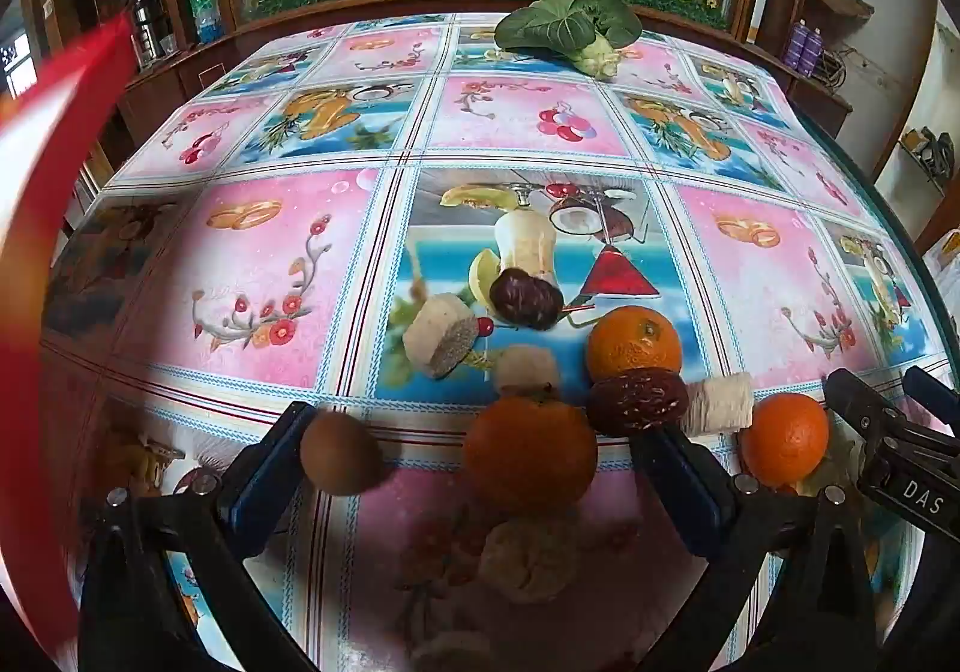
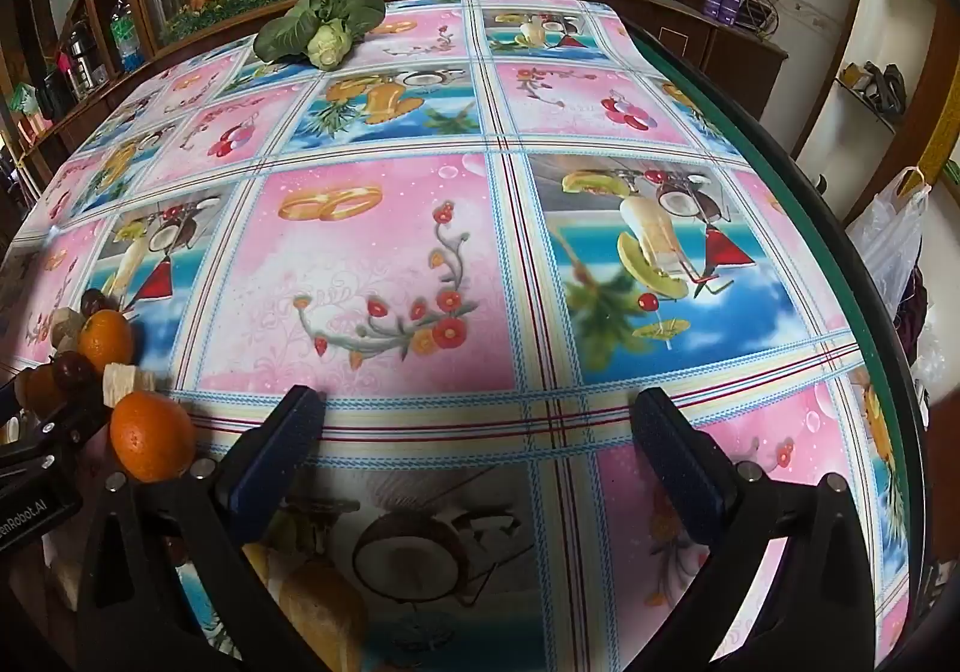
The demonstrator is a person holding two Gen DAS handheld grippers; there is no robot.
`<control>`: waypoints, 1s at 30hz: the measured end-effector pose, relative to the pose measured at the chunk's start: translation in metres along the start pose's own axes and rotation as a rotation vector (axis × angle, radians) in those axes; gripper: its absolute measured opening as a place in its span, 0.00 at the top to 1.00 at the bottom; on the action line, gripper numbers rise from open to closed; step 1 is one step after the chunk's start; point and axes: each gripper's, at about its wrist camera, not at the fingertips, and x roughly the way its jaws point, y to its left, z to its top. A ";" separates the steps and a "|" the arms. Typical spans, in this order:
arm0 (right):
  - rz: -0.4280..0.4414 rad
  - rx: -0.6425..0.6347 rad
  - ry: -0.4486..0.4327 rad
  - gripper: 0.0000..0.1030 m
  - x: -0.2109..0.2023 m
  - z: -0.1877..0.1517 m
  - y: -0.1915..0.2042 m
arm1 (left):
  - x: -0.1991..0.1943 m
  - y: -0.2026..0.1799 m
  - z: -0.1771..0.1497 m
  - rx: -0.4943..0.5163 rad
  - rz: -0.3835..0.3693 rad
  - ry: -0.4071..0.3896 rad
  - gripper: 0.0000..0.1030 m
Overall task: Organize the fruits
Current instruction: 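Move both tools from the tray toward the mandarin oranges on the tablecloth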
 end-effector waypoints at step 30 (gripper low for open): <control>0.027 -0.016 -0.072 0.00 -0.018 -0.004 0.005 | -0.013 0.007 -0.008 -0.013 0.016 -0.002 0.01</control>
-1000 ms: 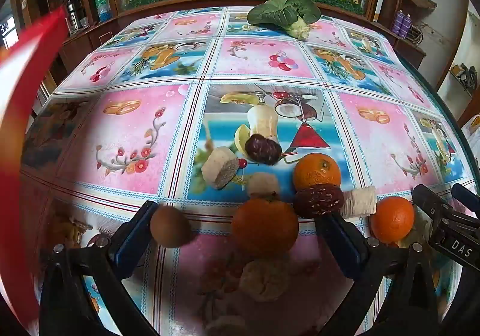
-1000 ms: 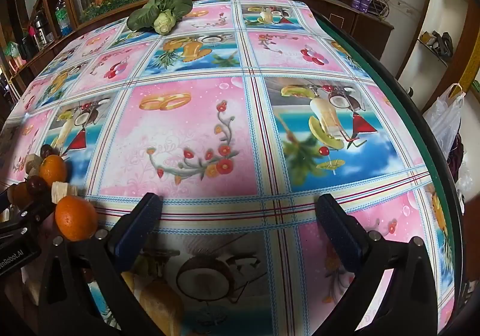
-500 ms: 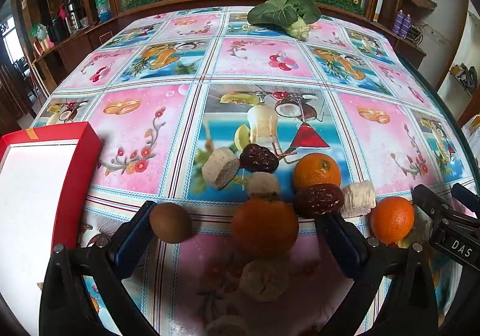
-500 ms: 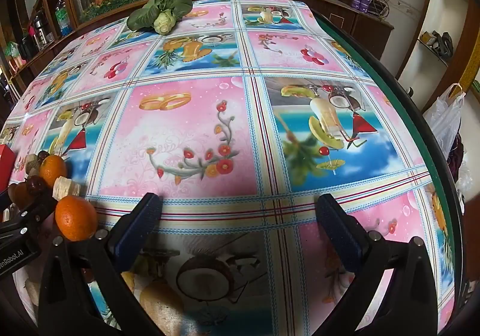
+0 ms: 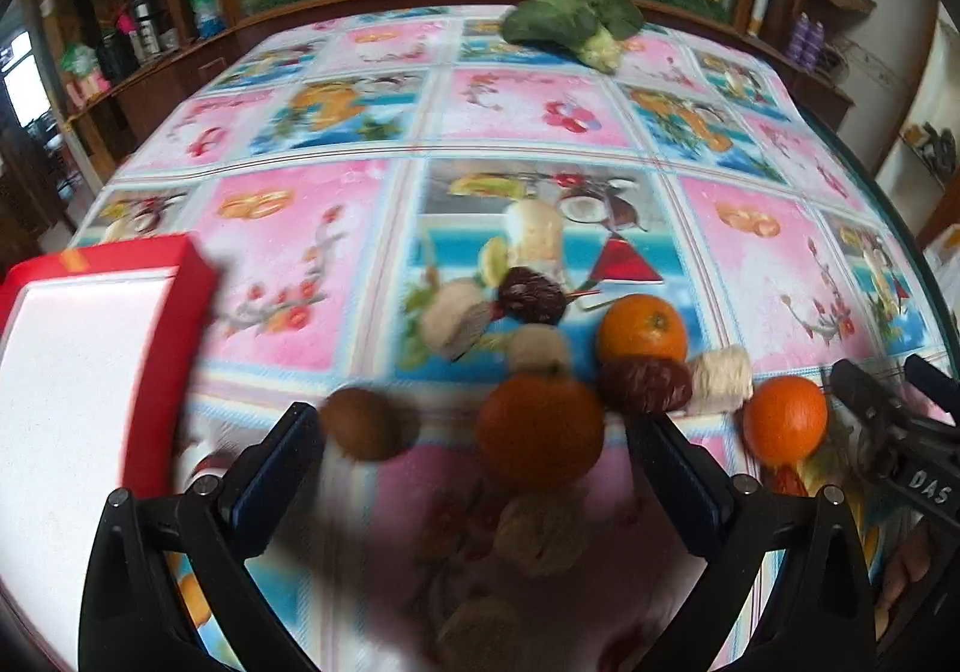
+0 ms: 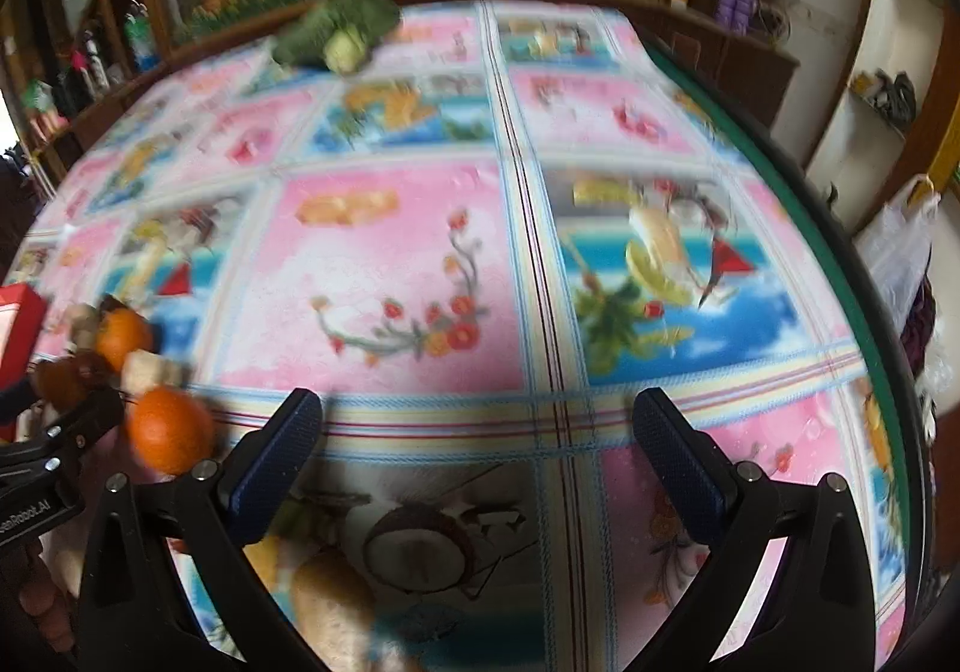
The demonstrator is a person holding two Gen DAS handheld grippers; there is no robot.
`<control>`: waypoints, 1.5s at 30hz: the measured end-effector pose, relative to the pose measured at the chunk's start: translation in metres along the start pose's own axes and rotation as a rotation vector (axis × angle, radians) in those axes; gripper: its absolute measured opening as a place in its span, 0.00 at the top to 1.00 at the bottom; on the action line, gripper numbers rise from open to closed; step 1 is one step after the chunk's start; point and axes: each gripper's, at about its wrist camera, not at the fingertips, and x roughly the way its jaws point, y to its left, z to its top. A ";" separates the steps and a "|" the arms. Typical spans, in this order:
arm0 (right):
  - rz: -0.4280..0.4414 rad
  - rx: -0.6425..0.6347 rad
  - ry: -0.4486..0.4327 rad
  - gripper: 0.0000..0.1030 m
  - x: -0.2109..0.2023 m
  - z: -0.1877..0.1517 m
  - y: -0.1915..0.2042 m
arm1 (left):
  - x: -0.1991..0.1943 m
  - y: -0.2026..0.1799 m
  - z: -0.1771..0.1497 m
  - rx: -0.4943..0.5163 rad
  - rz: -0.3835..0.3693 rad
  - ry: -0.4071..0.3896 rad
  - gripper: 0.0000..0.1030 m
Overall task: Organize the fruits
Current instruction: 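Move both tools from the tray toward the mandarin oranges on the tablecloth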
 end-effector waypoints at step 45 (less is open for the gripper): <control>0.155 -0.191 -0.219 0.00 -0.103 -0.033 0.065 | -0.106 0.063 -0.027 -0.010 0.129 -0.244 0.01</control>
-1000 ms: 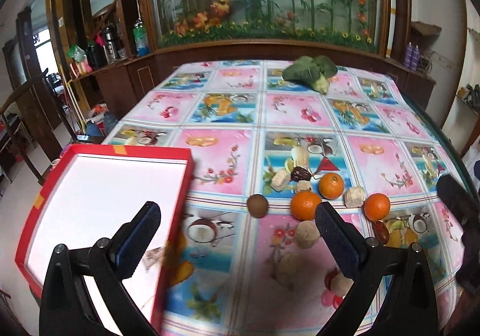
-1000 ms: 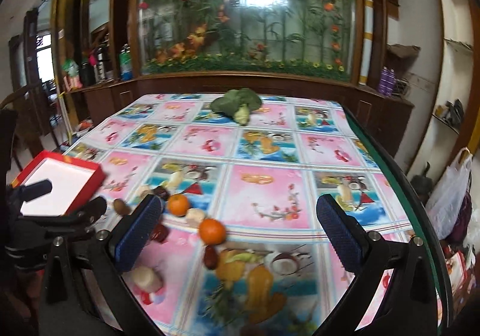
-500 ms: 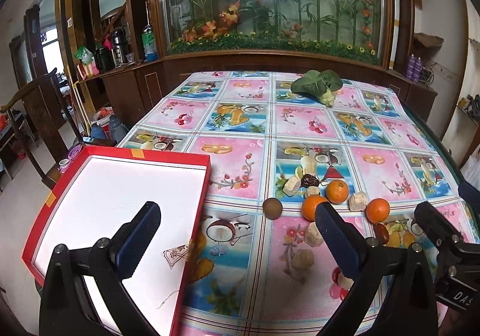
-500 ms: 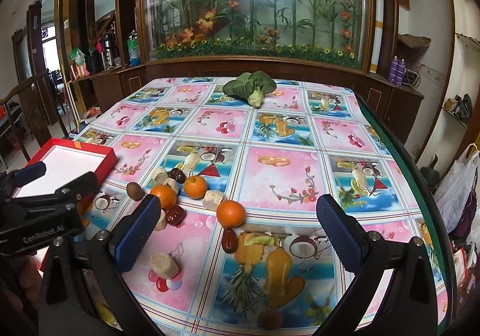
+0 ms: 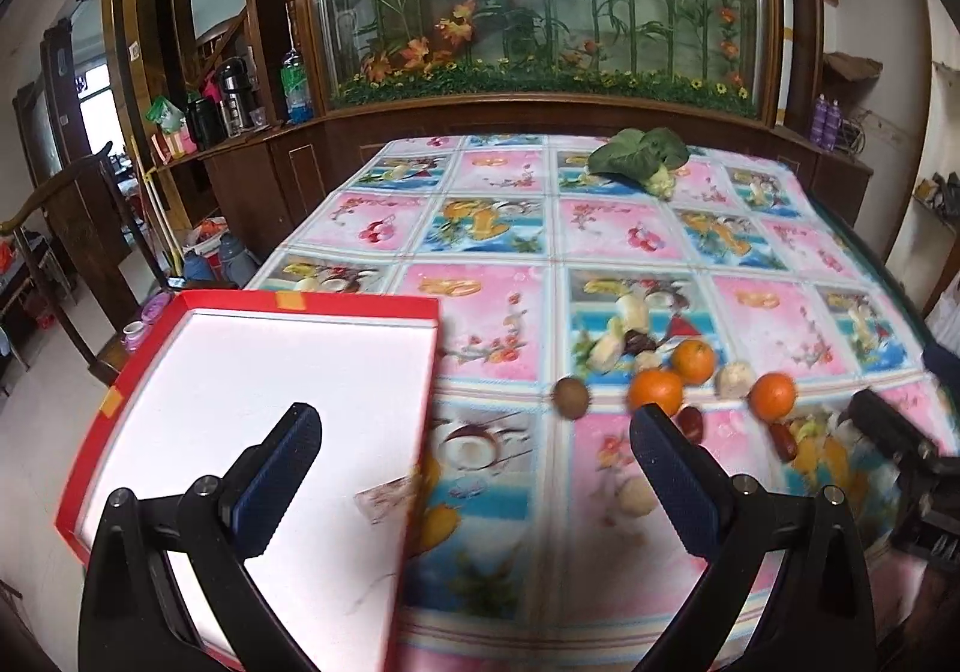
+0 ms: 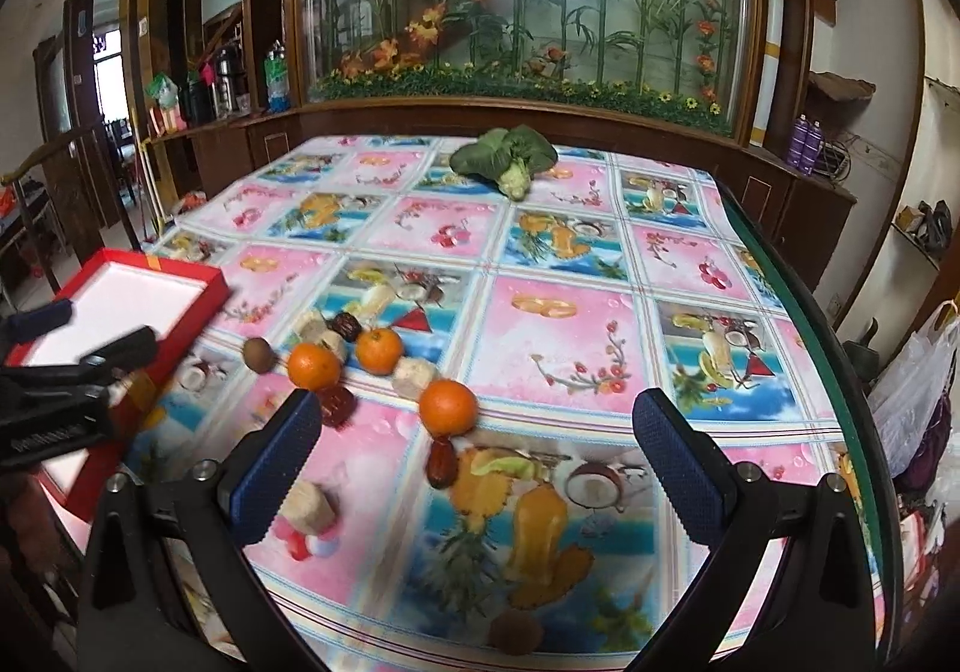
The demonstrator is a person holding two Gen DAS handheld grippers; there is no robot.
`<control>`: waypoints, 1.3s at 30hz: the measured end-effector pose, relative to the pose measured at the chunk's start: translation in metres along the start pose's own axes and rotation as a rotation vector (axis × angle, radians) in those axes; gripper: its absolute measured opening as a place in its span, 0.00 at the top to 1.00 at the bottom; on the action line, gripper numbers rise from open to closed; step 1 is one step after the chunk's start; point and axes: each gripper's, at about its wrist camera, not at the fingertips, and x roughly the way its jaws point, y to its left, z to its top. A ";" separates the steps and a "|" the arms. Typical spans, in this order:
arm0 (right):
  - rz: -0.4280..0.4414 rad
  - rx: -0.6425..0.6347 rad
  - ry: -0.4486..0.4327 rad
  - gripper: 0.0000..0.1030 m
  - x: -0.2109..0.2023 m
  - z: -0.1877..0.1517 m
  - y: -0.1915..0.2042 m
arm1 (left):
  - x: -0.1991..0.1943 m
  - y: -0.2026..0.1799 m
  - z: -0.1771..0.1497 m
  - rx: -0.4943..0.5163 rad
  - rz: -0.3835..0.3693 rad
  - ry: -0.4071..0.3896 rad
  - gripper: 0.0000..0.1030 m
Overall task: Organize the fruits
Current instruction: 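Move both tools from the tray toward the mandarin oranges on the tablecloth, then close the right tool on a mandarin orange while the left tool grasps another orange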
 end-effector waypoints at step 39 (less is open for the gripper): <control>0.278 0.097 0.276 0.65 0.101 -0.002 -0.023 | 0.081 -0.084 0.021 0.332 -0.295 0.246 0.46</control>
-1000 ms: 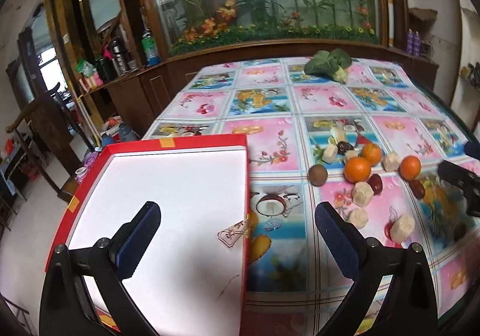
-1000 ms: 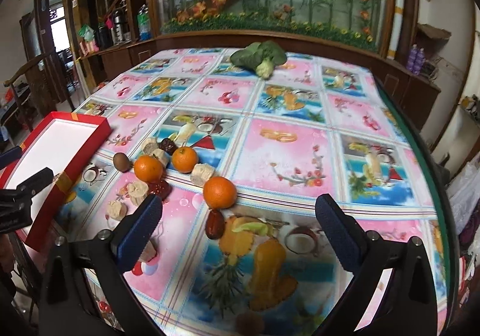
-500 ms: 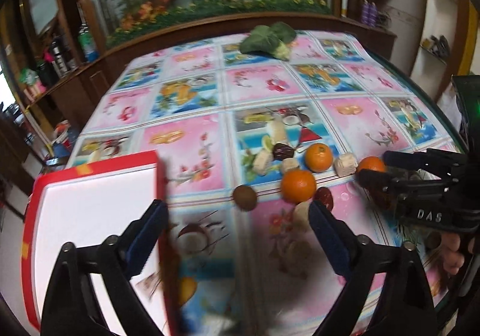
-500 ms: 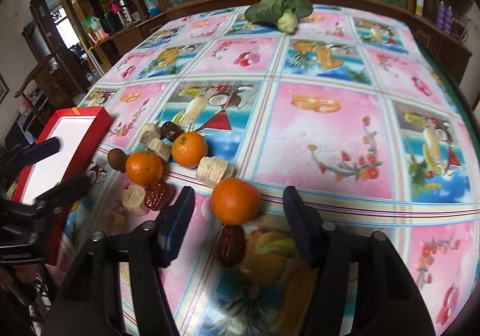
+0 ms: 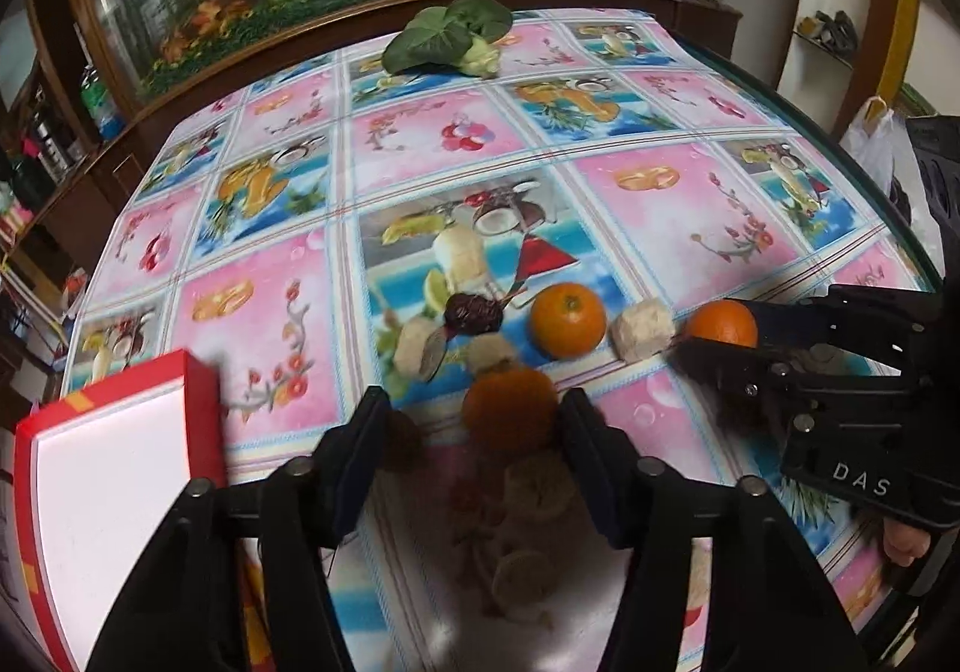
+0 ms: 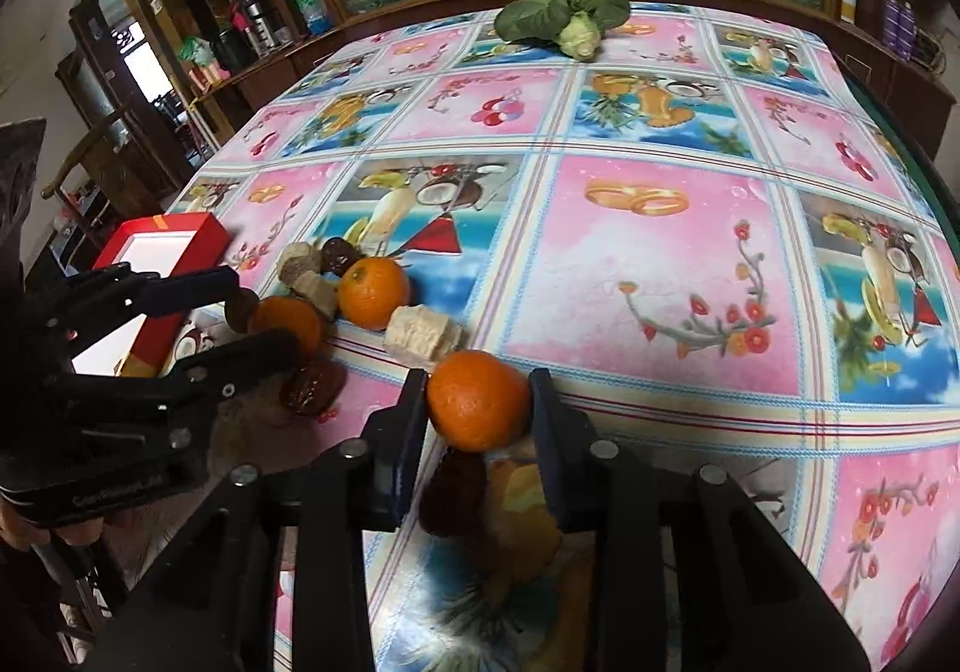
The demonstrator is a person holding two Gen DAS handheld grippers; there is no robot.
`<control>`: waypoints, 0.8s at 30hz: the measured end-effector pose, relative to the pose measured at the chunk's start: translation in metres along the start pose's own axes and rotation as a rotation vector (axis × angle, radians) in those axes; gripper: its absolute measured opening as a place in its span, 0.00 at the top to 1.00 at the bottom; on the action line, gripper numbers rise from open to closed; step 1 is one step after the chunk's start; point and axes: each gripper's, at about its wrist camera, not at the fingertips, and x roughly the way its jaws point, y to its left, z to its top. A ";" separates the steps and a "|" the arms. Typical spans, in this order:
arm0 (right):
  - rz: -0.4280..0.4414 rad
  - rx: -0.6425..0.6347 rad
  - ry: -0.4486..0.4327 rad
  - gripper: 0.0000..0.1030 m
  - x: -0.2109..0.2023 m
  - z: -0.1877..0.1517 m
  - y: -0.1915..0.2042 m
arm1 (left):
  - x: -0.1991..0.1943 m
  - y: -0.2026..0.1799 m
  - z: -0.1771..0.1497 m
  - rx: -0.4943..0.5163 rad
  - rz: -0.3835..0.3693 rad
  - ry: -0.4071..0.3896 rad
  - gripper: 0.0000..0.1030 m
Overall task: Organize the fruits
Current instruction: 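Close the right tool on a mandarin orange while the left tool grasps another orange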
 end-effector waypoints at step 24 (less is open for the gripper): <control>0.020 0.090 -0.086 0.65 -0.018 0.004 -0.016 | 0.005 -0.003 0.002 -0.009 -0.069 0.003 0.67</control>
